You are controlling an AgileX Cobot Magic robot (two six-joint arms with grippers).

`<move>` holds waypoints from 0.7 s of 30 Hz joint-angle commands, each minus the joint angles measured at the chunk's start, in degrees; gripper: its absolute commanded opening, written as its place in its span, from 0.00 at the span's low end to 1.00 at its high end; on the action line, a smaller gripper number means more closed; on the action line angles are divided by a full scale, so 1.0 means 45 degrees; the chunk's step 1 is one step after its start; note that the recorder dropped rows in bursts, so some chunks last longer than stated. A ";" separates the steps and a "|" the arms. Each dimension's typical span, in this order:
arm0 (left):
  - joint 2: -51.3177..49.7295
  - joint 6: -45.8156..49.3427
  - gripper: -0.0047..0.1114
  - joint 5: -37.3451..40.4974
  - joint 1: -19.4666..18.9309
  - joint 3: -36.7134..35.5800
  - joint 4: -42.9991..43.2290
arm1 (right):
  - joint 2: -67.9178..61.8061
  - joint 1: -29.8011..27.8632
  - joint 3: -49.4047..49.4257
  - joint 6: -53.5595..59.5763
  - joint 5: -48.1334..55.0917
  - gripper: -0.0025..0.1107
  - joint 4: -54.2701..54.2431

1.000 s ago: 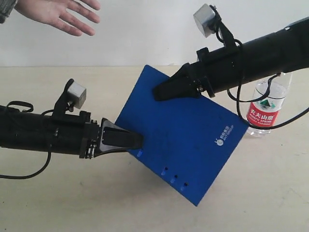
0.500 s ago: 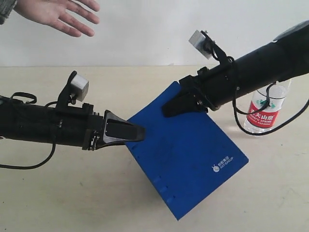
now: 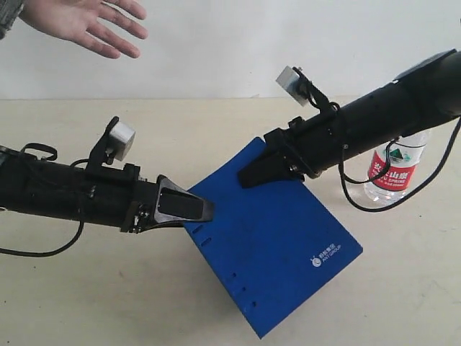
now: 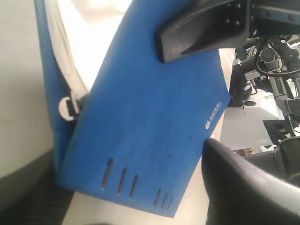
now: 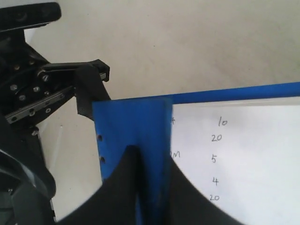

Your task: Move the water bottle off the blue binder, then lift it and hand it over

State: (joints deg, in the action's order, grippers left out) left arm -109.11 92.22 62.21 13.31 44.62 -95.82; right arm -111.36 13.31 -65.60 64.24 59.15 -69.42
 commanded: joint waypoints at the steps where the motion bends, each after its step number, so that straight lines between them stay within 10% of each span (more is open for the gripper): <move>1: 0.0316 0.0238 0.61 0.1723 0.0015 0.0156 -0.0916 | -0.0411 -0.0028 0.0202 0.0305 -0.1321 0.29 0.2571; 4: 0.0316 0.0238 0.61 0.1723 0.0015 0.0156 -0.0916 | -0.0411 -0.0028 0.0202 0.0413 -0.1935 0.54 0.2571; 21: 0.0316 0.0269 0.61 0.1723 0.0015 0.0156 -0.0916 | -0.0740 -0.0028 0.0202 -0.3619 -0.3538 0.55 0.7322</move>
State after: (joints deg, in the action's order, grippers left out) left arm -108.18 93.02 69.02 13.31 45.07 -99.21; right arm -114.24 13.21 -64.89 46.91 42.84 -36.51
